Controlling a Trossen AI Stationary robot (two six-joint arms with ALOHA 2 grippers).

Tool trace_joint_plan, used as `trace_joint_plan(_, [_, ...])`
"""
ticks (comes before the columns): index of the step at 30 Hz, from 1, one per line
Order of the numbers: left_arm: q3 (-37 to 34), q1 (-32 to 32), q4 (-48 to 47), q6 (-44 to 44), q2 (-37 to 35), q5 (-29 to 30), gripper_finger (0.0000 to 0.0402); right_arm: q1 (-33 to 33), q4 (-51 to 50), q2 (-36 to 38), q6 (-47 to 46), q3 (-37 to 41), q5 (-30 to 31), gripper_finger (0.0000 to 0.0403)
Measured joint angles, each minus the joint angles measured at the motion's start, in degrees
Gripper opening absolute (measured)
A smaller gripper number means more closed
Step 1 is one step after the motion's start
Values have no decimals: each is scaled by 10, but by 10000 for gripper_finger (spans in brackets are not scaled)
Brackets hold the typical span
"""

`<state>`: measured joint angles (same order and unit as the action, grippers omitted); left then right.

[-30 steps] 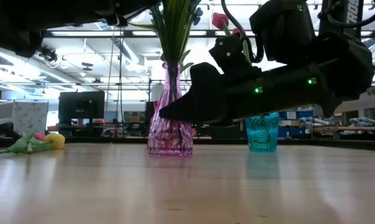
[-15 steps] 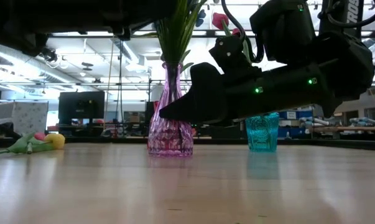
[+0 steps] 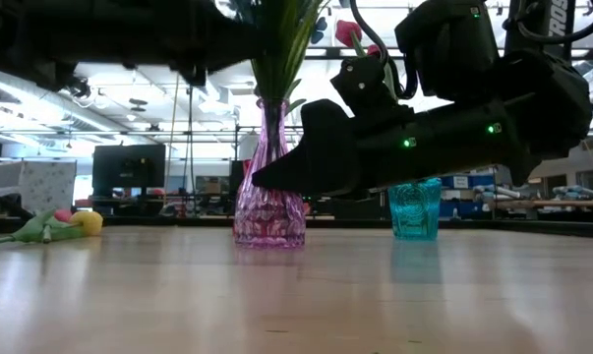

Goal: Sort flowers into vase by color
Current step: Put the blue flowers into the pink transparent vase

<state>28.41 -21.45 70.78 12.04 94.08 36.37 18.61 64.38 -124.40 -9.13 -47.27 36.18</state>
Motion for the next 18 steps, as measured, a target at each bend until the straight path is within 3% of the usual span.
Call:
trace_joint_plan(9, [-3, -11, 30, 15, 3, 0, 21, 1, 0, 0, 1, 0, -6, 266])
trace_joint_plan(18, [1, -11, -40, -83, -2, 0, 21, 1, 0, 0, 1, 0, -6, 266])
